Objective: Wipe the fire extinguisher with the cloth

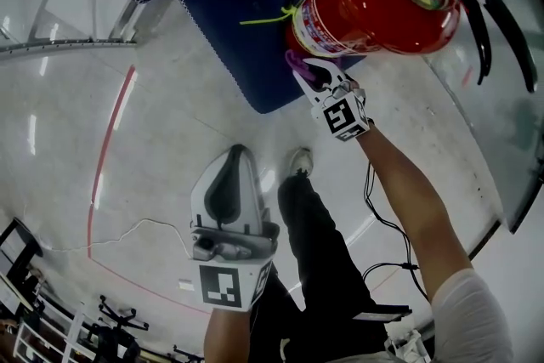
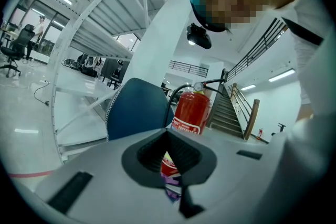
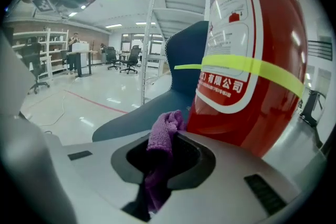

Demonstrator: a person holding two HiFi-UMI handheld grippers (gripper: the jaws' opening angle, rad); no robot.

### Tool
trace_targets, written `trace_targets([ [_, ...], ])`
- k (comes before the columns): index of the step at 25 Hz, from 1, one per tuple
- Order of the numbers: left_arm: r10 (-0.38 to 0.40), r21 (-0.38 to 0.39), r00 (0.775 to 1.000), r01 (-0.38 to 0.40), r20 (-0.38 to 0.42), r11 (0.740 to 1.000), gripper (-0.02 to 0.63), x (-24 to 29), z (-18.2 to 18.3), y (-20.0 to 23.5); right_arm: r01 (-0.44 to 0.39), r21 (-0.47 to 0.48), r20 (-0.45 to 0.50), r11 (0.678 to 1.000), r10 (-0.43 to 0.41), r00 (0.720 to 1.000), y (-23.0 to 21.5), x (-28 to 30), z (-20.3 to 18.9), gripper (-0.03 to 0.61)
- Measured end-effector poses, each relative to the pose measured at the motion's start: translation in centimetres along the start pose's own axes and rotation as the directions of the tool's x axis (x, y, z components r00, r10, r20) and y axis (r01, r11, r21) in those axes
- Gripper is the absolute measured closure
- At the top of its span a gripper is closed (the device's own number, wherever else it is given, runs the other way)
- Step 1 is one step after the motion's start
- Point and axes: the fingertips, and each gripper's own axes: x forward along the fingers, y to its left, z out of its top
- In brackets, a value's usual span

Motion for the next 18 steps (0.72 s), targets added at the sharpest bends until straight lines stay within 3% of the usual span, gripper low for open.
trace_targets([
  [6,-0.031,-0.003,1.0,0.031,0.0,1.0,0.609,-1.9,2.5,-0.8,0.021,0.091,0.014,0.996,-0.022,1.0,0.6,-4.0,2.7,0.52],
  [10,-0.032,-0.044,0.999,0.031,-0.011,0.999,0.609,-4.0,5.1,-2.1,0.011,0.168,0.018,0.986,-0.014,1.0,3.2,-9.2,6.0,0.52],
  [15,-0.14,-0.004,0.99,0.14,0.003,0.99,0.609,-4.7,9.7,-4.8,0.064,0.29,0.086,0.955,-0.093,0.992,4.8,-16.4,13.1,0.52],
  [18,-0.188,0.019,0.982,0.188,-0.015,0.982,0.609,-6.1,12.2,-6.4,0.108,0.387,0.116,0.915,-0.165,0.979,5.7,-21.8,18.3,0.52],
])
